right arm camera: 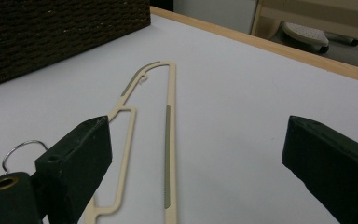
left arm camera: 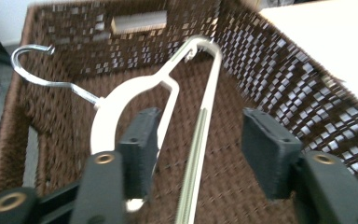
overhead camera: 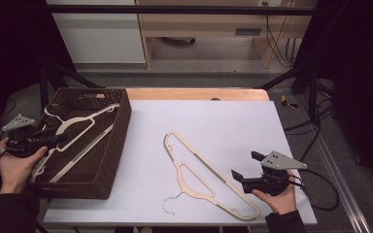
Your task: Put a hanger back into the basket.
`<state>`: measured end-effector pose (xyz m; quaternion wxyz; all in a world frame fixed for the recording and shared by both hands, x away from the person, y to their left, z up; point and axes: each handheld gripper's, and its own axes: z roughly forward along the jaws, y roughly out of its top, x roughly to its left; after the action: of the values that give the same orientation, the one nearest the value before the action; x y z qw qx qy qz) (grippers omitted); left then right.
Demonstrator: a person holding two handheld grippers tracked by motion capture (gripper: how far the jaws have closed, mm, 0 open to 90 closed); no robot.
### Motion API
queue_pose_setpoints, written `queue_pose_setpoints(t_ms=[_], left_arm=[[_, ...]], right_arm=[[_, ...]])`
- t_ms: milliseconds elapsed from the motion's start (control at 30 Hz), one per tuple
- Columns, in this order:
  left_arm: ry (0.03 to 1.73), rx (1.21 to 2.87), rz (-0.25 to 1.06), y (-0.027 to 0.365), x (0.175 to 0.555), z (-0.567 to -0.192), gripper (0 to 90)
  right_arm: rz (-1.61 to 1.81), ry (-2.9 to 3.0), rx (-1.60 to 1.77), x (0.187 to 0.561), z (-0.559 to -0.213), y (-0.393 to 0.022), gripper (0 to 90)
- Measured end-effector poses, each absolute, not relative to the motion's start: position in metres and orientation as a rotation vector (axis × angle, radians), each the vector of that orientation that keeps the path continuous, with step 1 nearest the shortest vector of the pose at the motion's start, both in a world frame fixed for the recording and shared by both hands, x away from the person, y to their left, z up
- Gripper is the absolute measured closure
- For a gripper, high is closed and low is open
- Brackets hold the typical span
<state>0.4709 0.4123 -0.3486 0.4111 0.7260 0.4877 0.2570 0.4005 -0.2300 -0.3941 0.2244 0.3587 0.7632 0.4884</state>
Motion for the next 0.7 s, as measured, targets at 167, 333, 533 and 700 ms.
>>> queue_pose_setpoints(t_ms=[167, 333, 533, 700], left_arm=[[1.123, 1.798, 0.618, 0.385, 0.461, -0.345, 30.5], [1.024, 1.795, 0.59, 0.35, 0.452, -0.345, 20.9], [0.917, 1.804, 0.549, 0.312, 0.44, -0.351, 16.1], [0.863, 1.827, 0.517, 0.286, 0.431, -0.357, 13.5]], right_arm=[[1.37, 2.088, 0.997, 0.4, -0.393, -0.231, 7.1], [1.382, 2.084, 1.002, 0.4, -0.393, -0.231, 6.4], [1.373, 2.139, 1.023, 0.4, -0.394, -0.229, 9.3], [1.348, 2.162, 1.008, 0.4, -0.396, -0.227, 8.1]])
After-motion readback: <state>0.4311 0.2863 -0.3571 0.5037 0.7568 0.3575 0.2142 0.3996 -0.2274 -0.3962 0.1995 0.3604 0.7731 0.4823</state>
